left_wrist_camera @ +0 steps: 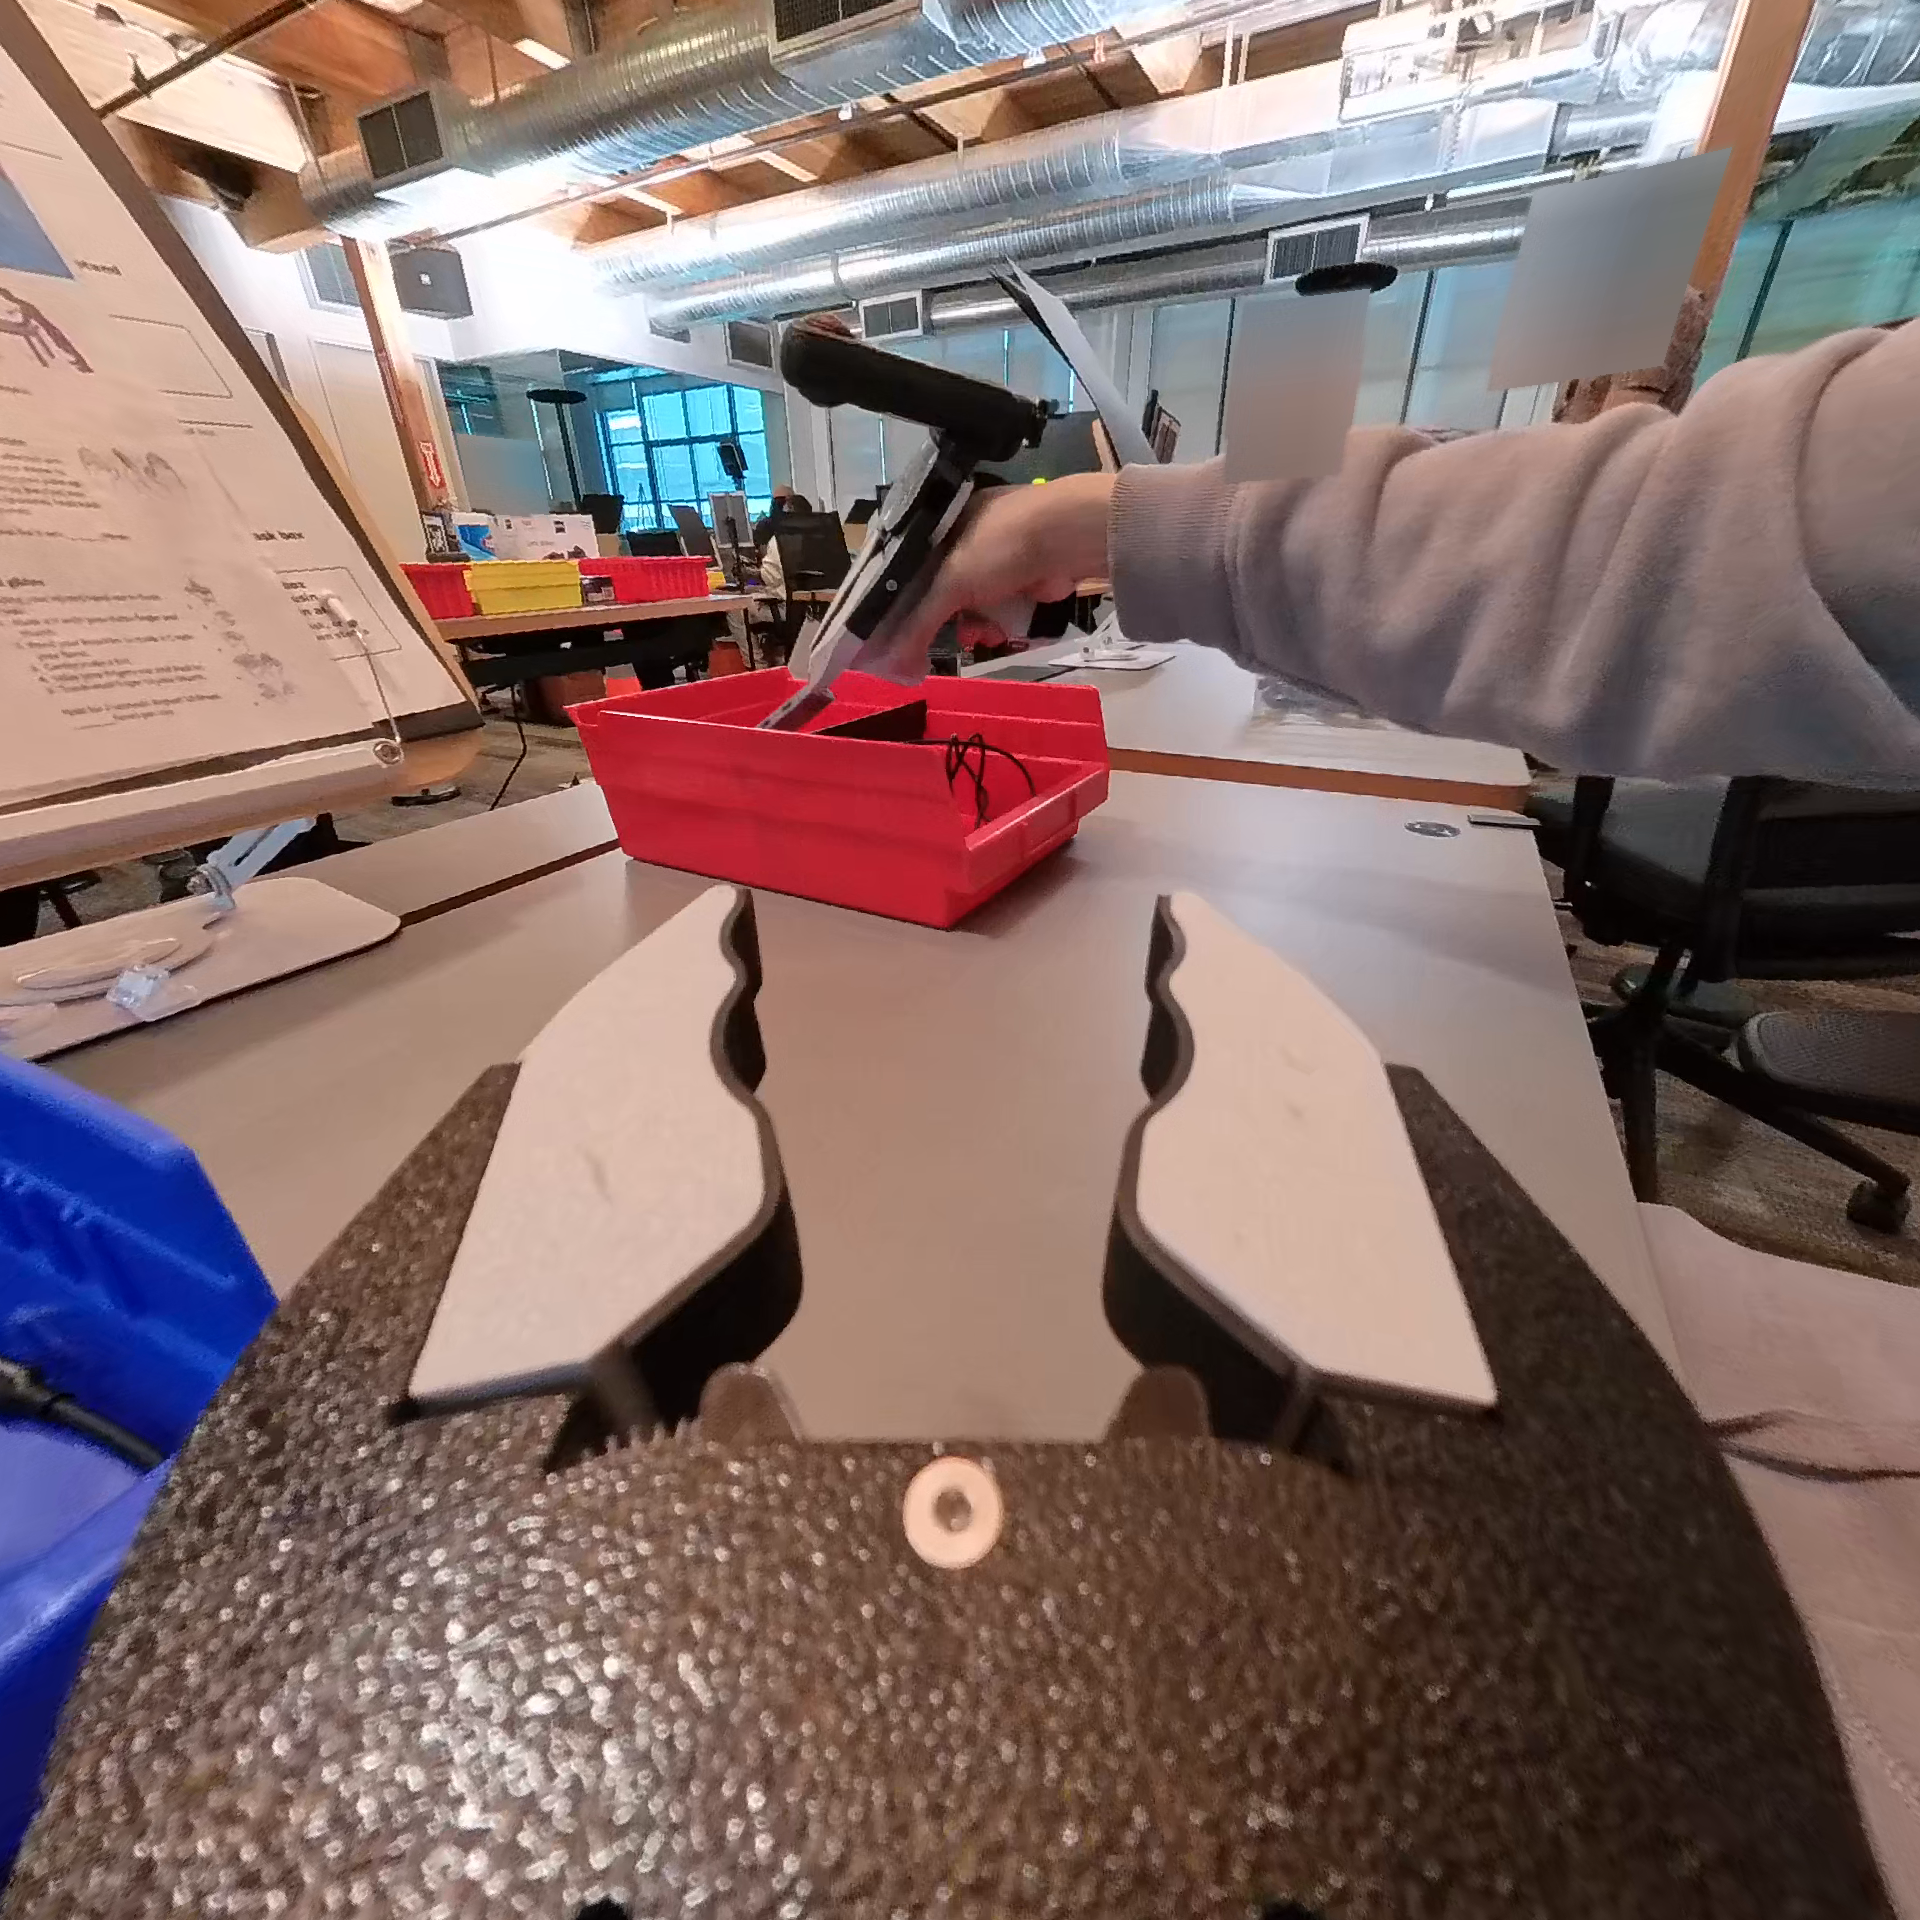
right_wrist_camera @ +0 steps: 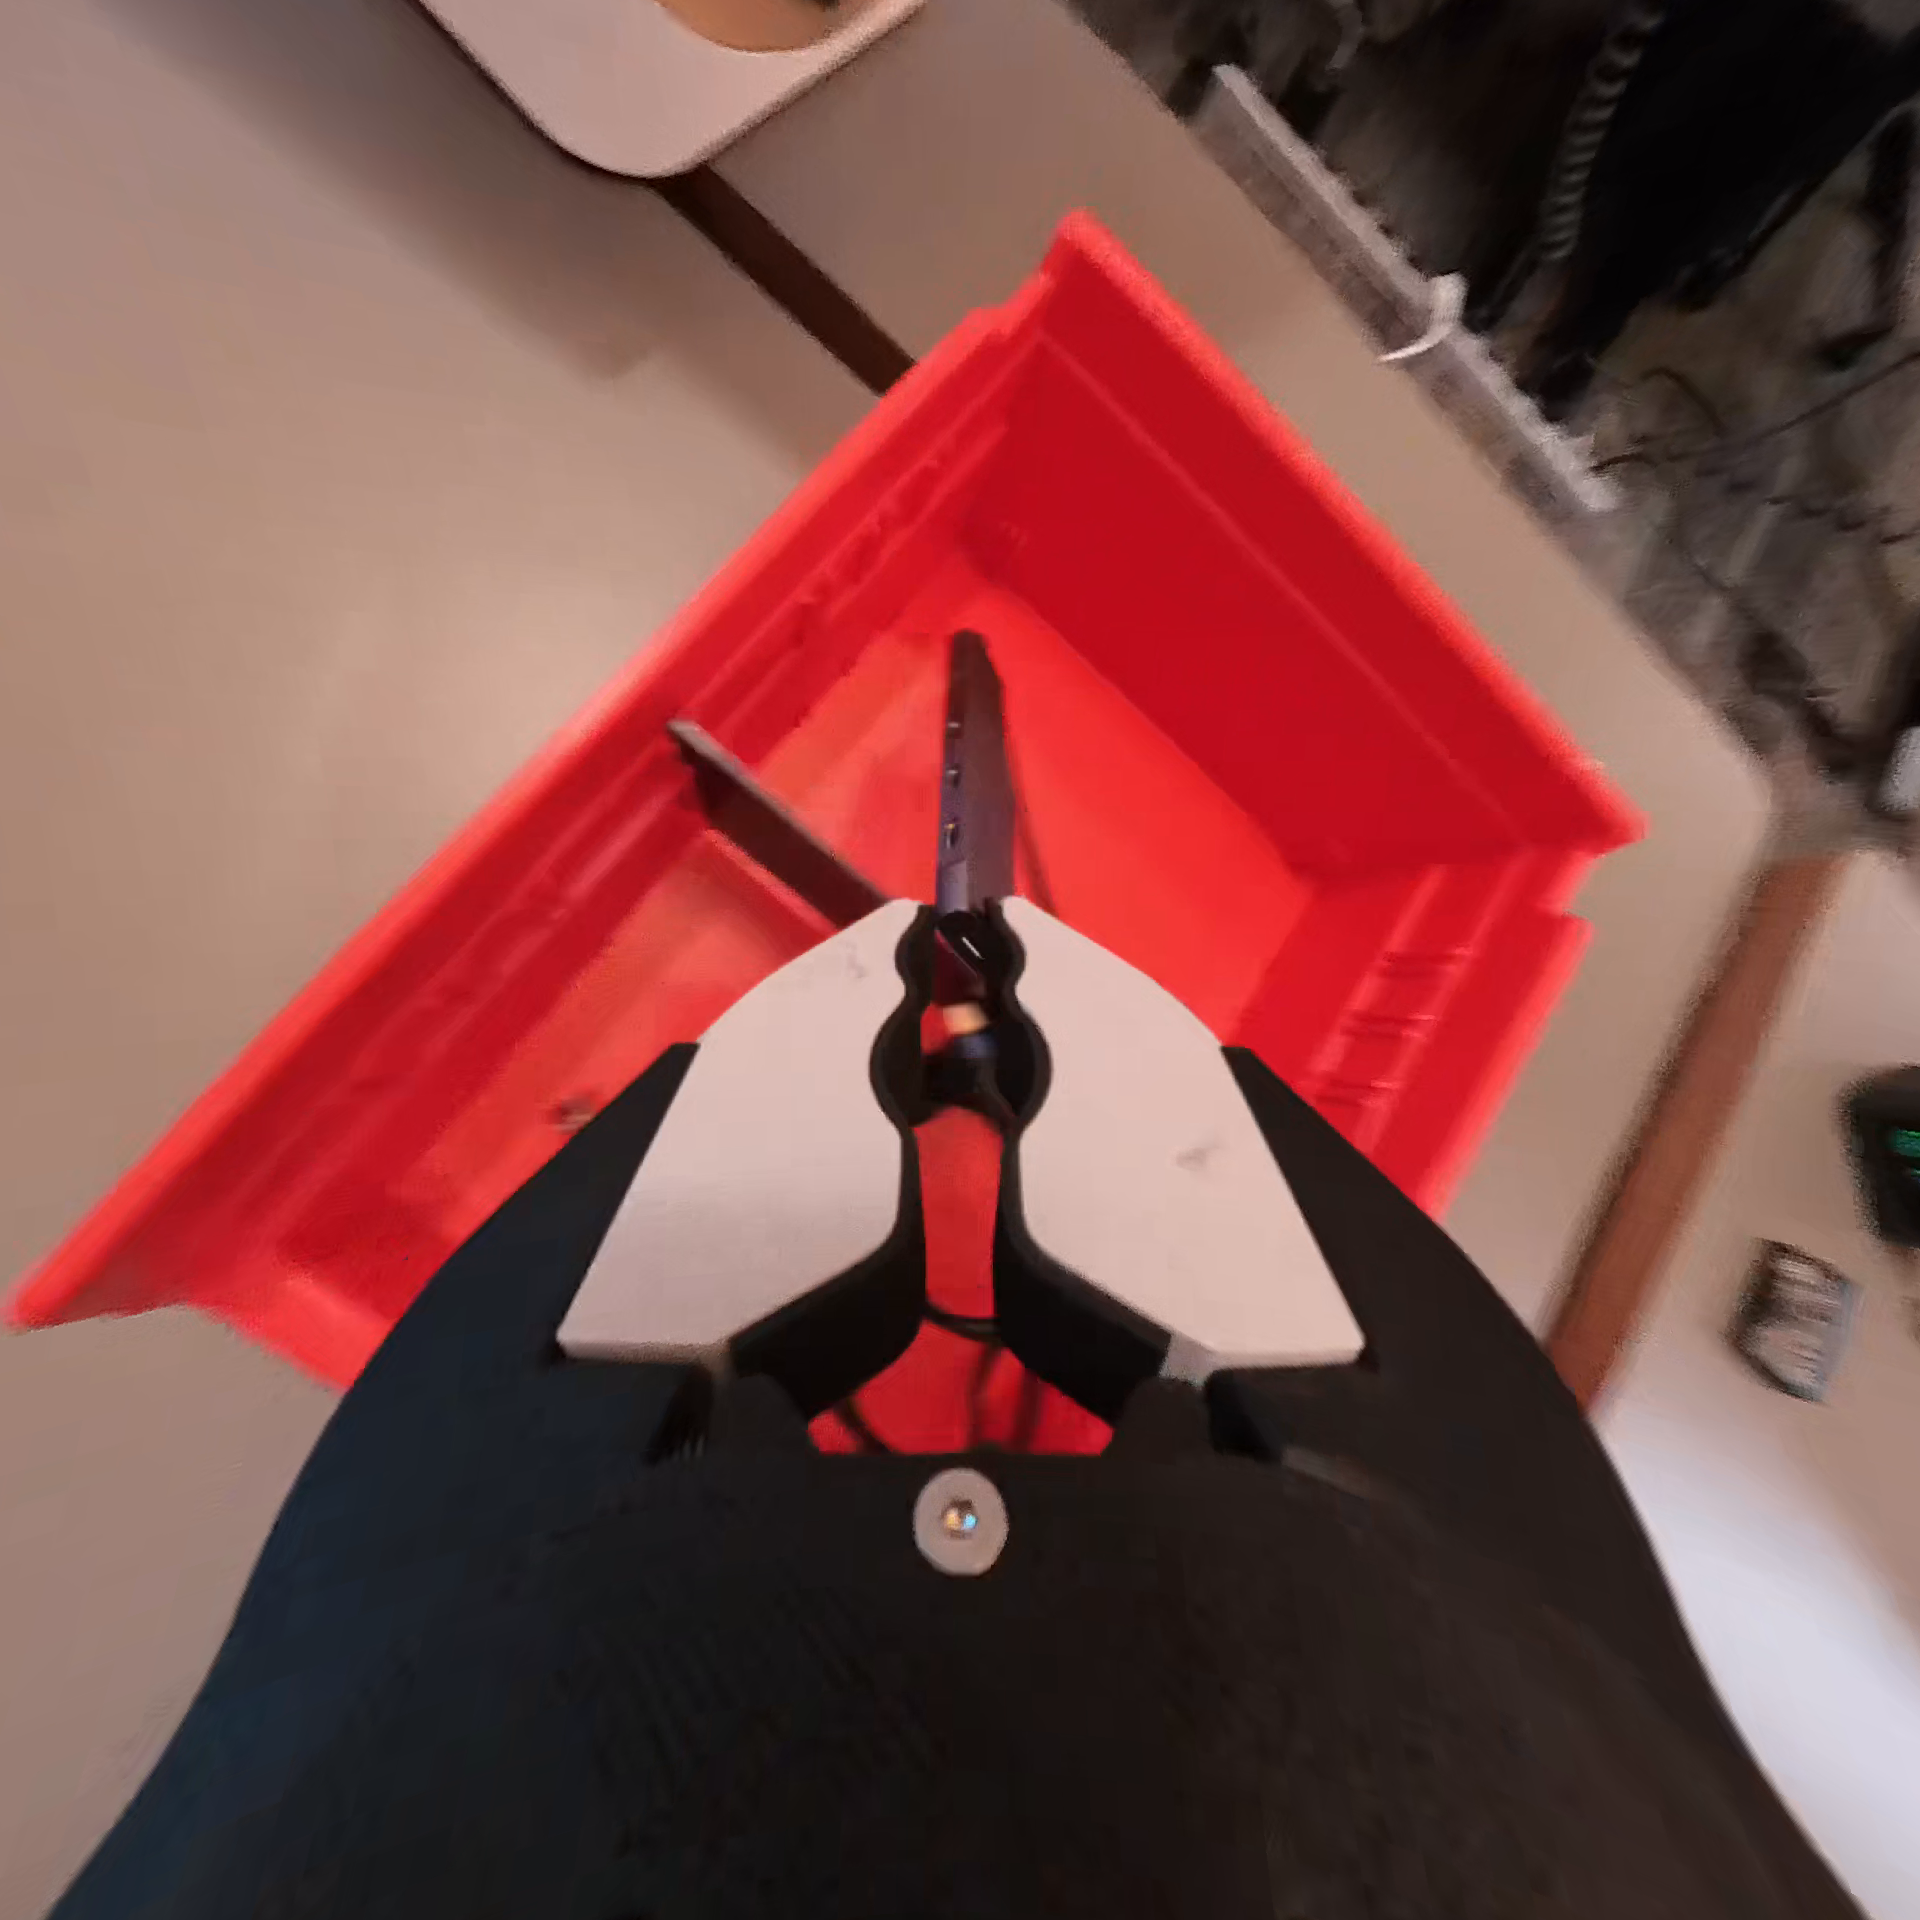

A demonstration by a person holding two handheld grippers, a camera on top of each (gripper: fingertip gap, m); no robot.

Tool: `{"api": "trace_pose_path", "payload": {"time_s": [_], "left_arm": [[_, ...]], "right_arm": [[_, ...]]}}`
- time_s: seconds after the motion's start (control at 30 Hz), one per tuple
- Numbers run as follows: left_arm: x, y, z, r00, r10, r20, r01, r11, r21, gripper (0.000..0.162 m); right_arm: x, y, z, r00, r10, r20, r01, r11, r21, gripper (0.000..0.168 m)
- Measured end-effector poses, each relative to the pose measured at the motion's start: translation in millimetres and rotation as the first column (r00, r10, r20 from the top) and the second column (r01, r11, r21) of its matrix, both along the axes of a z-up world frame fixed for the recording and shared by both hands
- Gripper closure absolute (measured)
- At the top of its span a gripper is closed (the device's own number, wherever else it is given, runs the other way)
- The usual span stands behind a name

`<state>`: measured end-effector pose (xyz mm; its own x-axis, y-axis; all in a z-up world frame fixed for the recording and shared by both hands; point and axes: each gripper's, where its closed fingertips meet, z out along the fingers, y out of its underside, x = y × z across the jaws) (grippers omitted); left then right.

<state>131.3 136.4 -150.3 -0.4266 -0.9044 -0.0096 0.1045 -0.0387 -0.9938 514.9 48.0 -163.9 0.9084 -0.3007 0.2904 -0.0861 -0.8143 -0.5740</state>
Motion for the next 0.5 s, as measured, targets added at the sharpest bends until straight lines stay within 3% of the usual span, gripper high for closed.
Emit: {"api": "trace_pose_path", "payload": {"time_s": [0.03,0.13,0.17,0.2,0.23,0.4,0.5], "left_arm": [[-0.2,-0.1,0.2,1.0,-0.004,0.001,0.004,1.0,-0.008,0.092],[0.0,0.0,1.2,1.0,-0.011,0.003,0.011,0.999,-0.041,0.093],[-0.3,0.4,1.4,1.0,-0.014,0.003,0.014,0.999,-0.048,0.093],[-0.6,0.8,1.7,1.0,-0.016,0.004,0.016,0.999,-0.05,0.093],[-0.7,1.5,2.1,1.0,-0.012,0.004,0.012,0.999,-0.047,0.093],[-1.9,5.3,4.1,1.0,0.001,0.012,-0.001,0.999,-0.035,0.094],[-1.4,6.1,1.6,1.0,-0.009,0.005,0.009,0.998,-0.066,0.095]], "right_arm": [[14.1,-4.0,4.4,0.997,-0.008,0.072,0.01,0.999,-0.032,0.161],[71.6,-34.1,9.5,0.939,-0.057,0.34,0.134,0.969,-0.207,0.165],[88.5,-53.3,3.8,0.916,-0.074,0.395,0.205,0.931,-0.301,0.155],[100.0,-71.8,-4.4,0.906,-0.108,0.408,0.272,0.89,-0.367,0.144],[103.9,-83.3,-13.9,0.914,-0.147,0.378,0.301,0.87,-0.39,0.146],[99.3,-63.0,-4.1,0.92,-0.27,0.284,0.298,0.952,-0.061,0.144],[78.6,-51.7,12.8,0.934,-0.253,0.251,0.249,0.967,0.051,0.143]]}}
